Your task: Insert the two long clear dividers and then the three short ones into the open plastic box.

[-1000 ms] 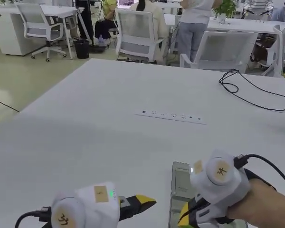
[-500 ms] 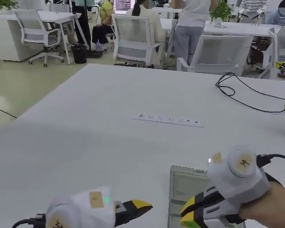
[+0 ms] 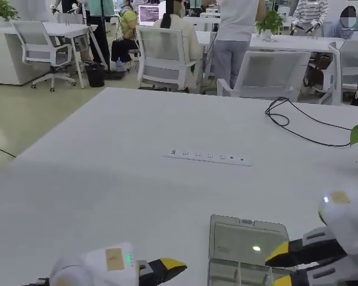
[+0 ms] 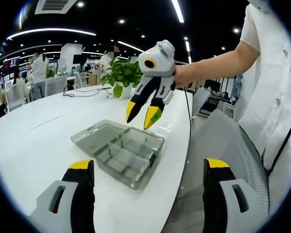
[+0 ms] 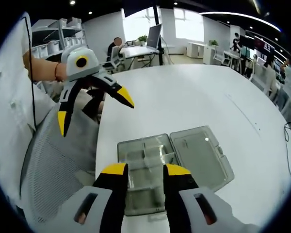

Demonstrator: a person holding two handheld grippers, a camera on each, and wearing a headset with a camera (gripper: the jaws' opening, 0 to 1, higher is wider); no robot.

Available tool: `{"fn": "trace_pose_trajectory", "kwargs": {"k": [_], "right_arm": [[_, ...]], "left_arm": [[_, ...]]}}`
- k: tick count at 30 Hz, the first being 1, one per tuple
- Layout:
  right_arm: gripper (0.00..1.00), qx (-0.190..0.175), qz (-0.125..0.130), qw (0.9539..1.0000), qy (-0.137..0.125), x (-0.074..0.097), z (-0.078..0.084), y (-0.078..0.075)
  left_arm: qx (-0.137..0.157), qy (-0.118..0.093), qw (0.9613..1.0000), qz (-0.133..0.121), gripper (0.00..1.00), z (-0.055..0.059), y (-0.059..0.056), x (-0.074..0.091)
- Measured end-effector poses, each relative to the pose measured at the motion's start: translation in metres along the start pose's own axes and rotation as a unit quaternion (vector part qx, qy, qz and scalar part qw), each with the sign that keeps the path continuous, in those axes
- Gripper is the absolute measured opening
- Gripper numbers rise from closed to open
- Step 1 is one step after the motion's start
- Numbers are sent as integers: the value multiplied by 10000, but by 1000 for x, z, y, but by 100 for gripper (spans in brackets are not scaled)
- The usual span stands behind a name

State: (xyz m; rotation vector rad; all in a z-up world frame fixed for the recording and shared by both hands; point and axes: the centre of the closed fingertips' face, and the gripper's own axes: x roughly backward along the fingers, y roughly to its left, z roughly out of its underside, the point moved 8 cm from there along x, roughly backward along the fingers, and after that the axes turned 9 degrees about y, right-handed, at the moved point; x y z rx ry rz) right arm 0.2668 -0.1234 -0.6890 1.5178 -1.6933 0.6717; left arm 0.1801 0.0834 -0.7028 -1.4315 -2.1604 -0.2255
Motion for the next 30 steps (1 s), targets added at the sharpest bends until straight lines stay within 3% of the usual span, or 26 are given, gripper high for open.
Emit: {"fn": "trace_pose_trajectory", "kwargs": {"k": [15, 22, 30], "right_arm": [[48, -173, 121, 9979, 618, 26, 78, 5], [51, -49, 116, 9937, 1113, 29, 110, 4], [50, 268, 117, 9833, 1794, 25, 141, -4]], "left_arm": [[0, 47, 10000, 36, 96, 2, -2, -2], [5, 61, 10000, 41, 96, 2, -2, -2], [8, 76, 10000, 44, 95, 1, -1, -2]]}}
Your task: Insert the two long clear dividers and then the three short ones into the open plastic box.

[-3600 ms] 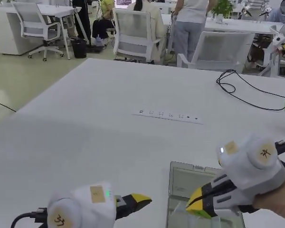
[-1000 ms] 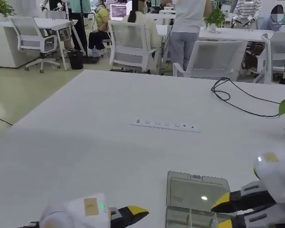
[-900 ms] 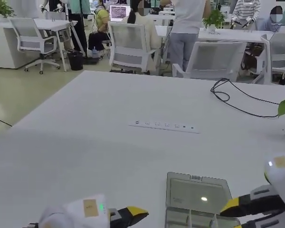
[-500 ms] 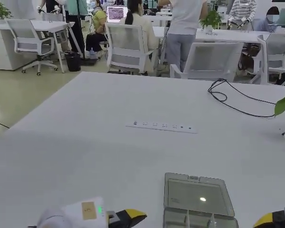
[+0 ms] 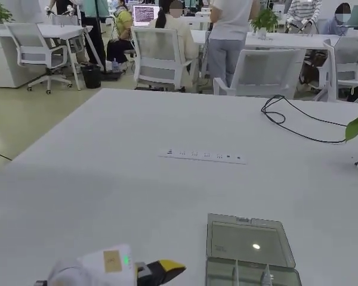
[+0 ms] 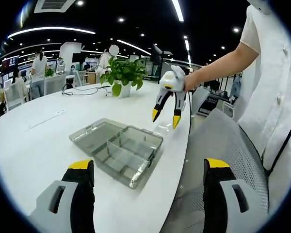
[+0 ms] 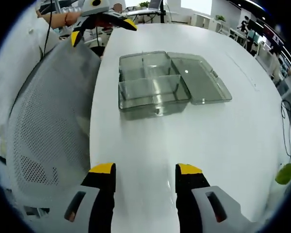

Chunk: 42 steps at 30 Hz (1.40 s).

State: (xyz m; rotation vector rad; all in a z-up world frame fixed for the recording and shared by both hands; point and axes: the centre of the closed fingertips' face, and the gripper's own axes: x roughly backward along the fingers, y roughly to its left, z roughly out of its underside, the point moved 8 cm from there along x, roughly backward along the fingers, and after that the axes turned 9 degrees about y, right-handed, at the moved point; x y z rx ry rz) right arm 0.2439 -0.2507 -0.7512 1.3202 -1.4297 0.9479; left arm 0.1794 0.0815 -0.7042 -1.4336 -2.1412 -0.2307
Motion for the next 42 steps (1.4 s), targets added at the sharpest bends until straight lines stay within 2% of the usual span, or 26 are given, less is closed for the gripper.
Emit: {"fn": "trace_pose_trajectory", "kwargs": {"k": [7, 16, 19, 21, 22, 27, 39, 42], "right_arm": [[48, 393, 16, 9977, 551, -14, 12, -3], [45, 639, 80, 9942, 862, -25, 19, -6], [42, 672, 135, 9939, 865, -25, 19, -7], [41, 851, 210, 9920, 908, -25, 19, -7], [40, 746, 203, 9928, 912, -26, 19, -7], [34, 769, 205, 9928, 895, -25, 19, -5], [33, 724, 295, 9927, 914, -24, 18, -3], [33, 659, 368, 9940, 786, -19, 15, 1]], "left_arm": [[11, 22, 10000, -4, 95, 0, 1, 0], [24, 34, 10000, 4, 95, 0, 1, -1], [28, 41, 10000, 5, 95, 0, 2, -1], [41, 43, 10000, 1, 94, 0, 3, -1], [38, 42, 10000, -5, 94, 0, 3, -1], [23, 43, 10000, 4, 94, 0, 3, -1], [9, 37, 10000, -22, 94, -2, 3, 1], [17, 10, 10000, -47, 93, -3, 3, 3]]}}
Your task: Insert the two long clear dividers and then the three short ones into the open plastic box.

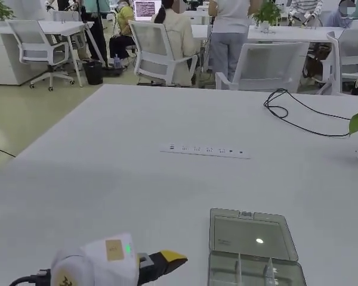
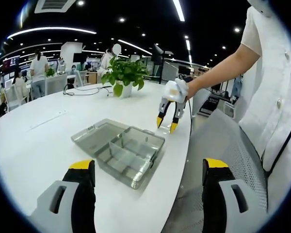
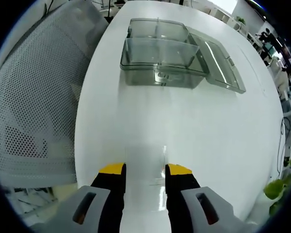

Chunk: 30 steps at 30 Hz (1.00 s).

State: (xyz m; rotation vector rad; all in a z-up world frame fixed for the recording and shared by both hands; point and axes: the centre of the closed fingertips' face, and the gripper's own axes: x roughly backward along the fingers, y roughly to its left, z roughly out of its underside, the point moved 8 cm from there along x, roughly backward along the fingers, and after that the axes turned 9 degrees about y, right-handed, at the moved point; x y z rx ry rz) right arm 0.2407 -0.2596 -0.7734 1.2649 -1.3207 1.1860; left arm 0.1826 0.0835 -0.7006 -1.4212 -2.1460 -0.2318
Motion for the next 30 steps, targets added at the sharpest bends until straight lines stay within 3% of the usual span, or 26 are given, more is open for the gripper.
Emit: {"fn": "trace_pose_trajectory", "kwargs": {"k": [5, 12, 16, 21, 24, 27, 30], "right_arm": [[33, -101, 240, 9994, -217, 17, -8, 2], [33, -268, 713, 9949, -656, 55, -35, 5], [33, -234, 911, 9916, -889, 74, -55, 10], [33, -3, 1140, 9884, -1005, 94, -79, 17], [33, 94, 1271, 9863, -1050, 105, -91, 20], [33, 111, 1321, 9844, -1156, 114, -104, 24], [33, 209, 1383, 9828, -1209, 122, -117, 31]], "left_arm": [[35, -58, 10000, -23, 92, -6, 1, 2], [150, -216, 9997, -15, 88, -22, 2, -2], [430, -472, 9979, 100, 86, -35, 1, -7], [762, -621, 9948, 258, 82, -50, -1, -14], [1193, -651, 9897, 446, 75, -56, -5, -20], [1444, -799, 9845, 586, 69, -61, -7, -23], [1862, -754, 9763, 800, 63, -61, -10, -29]]}}
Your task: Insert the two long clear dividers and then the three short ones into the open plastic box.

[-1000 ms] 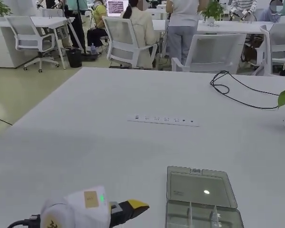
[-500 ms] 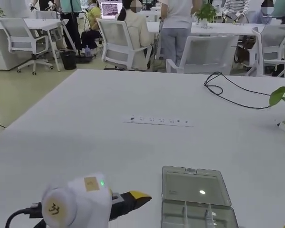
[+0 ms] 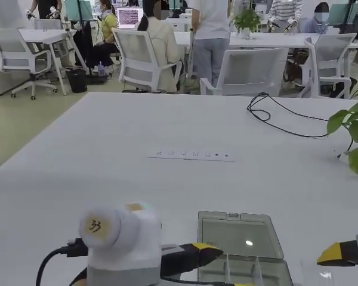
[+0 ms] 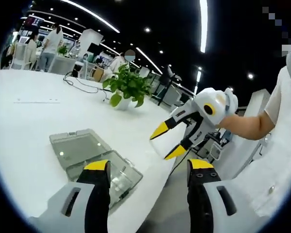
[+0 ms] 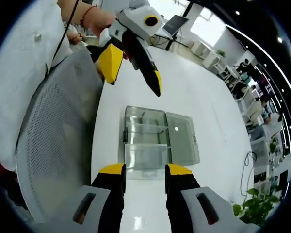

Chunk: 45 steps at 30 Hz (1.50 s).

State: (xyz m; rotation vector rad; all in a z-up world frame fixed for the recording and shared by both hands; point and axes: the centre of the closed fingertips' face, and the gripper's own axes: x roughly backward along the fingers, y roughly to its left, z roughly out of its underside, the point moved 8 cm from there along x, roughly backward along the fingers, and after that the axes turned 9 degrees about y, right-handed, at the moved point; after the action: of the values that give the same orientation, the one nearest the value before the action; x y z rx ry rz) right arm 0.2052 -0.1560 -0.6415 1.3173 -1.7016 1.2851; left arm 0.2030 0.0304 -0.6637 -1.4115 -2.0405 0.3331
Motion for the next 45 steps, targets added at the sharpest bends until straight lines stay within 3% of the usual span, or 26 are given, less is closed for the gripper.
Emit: {"fn": "trace_pose_trajectory", "kwargs": {"k": [7, 12, 21, 36, 45], "right_arm": [[33, 122, 89, 9998, -121, 7, -23, 3], [33, 212, 136, 9995, -183, 10, -37, 4], [33, 266, 106, 9992, -294, 12, -52, 8], [33, 332, 91, 9992, -200, 11, -58, 10], [33, 377, 90, 9991, -160, 10, -58, 8]], "left_arm": [[671, 81, 9973, 280, 54, 3, -4, -8], [1008, -31, 9936, 512, 40, 0, -6, -12], [1237, -65, 9893, 765, 21, 2, -10, -18], [1331, -13, 9866, 945, 2, 2, -14, -23], [1387, -12, 9864, 886, 0, 2, -12, -23]]}}
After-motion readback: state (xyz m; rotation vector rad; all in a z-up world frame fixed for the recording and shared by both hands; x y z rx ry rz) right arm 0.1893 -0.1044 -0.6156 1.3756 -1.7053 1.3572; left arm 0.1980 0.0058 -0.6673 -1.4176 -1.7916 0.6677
